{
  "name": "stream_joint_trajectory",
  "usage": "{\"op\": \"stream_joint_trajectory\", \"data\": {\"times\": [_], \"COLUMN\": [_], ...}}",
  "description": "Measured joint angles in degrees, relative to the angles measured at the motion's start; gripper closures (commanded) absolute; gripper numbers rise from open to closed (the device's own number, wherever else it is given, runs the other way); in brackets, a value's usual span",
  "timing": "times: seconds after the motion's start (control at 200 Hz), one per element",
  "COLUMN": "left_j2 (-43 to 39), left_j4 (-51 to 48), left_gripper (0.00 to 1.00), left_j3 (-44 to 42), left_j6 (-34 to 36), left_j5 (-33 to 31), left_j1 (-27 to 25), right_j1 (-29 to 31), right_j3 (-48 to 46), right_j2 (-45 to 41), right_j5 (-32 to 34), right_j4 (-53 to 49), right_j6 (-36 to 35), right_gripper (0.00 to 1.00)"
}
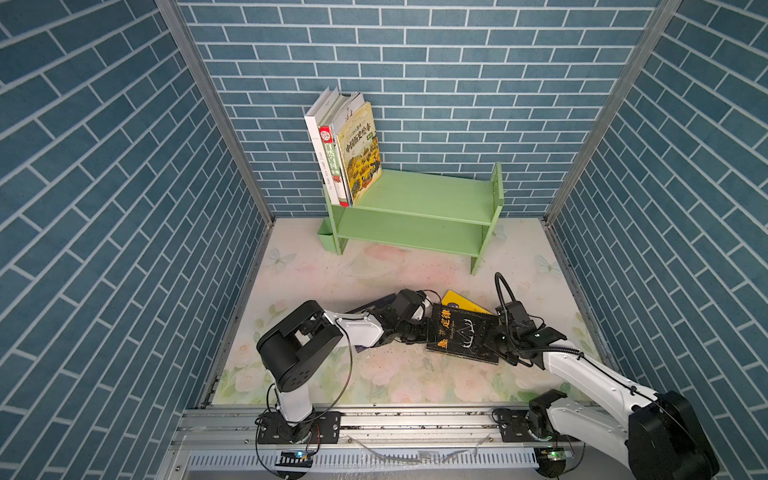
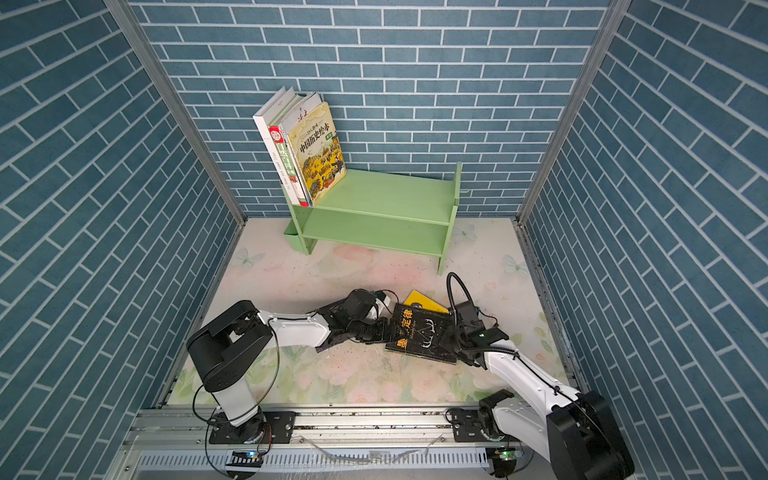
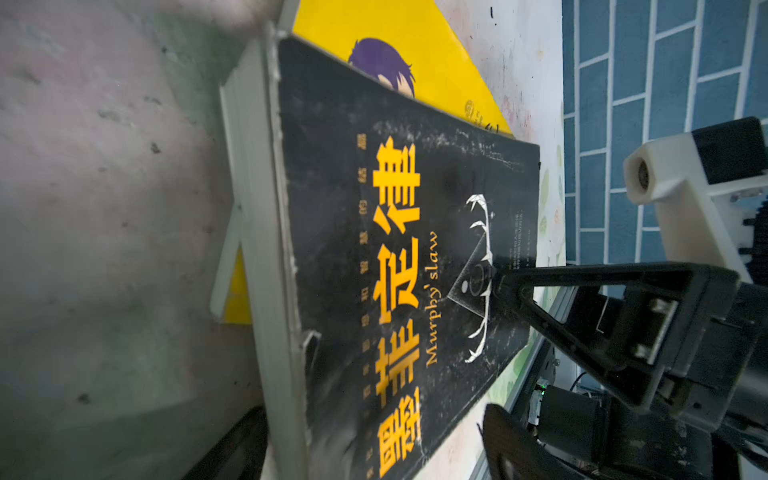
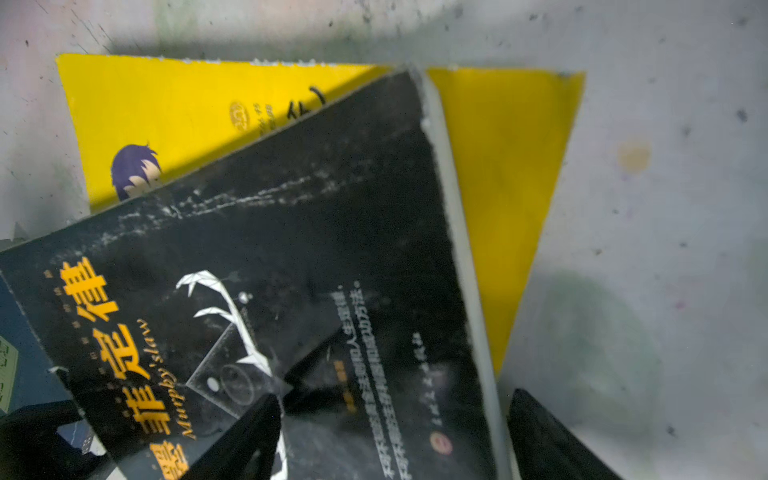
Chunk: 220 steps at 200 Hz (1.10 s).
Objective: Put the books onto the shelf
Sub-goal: 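Grasp the black Murphy's law book edge with both grippers, then lift the black book upright off the yellow book with both grippers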
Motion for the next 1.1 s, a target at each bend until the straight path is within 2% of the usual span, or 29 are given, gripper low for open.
{"op": "stream_joint_trajectory", "data": {"times": [0.155, 0.41, 0.575, 0.83, 0.945, 1.1], "left_j2": [0.8, 0.6, -1.3, -6.8, -8.6, -9.8], "left_j4": [1.4, -0.7, -2.4, -3.8, -3.6, -3.5], "left_gripper": [0.26, 0.46, 0.49, 0.58, 0.67, 0.73], "left_j3": [0.2, 0.2, 0.2, 0.2, 0.2, 0.2], "left_j6": [-1.3, -1.8, -1.5, -1.5, -1.5, -1.2], "left_j5": [0.3, -0.6, -0.9, -1.0, -1.0, -1.0], "left_j1": [-0.2, -0.2, -0.2, -0.2, -0.2, -0.2], "right_j1": [0.0, -0.3, -0.4, -0.4, -0.4, -0.5], "right_j3": [0.0, 0.2, 0.4, 0.5, 0.5, 0.5], "right_j2": [0.6, 0.6, 0.6, 0.5, 0.2, -0.1], "right_j5": [-0.1, -0.1, 0.0, -0.1, -0.1, -0.2], "right_j4": [0.2, 0.2, 0.1, 0.5, 0.6, 1.1], "right_j6": [0.0, 0.2, 0.9, 2.0, 2.6, 2.6], "right_gripper": [0.19, 0.27, 0.29, 0.3, 0.3, 0.3]}}
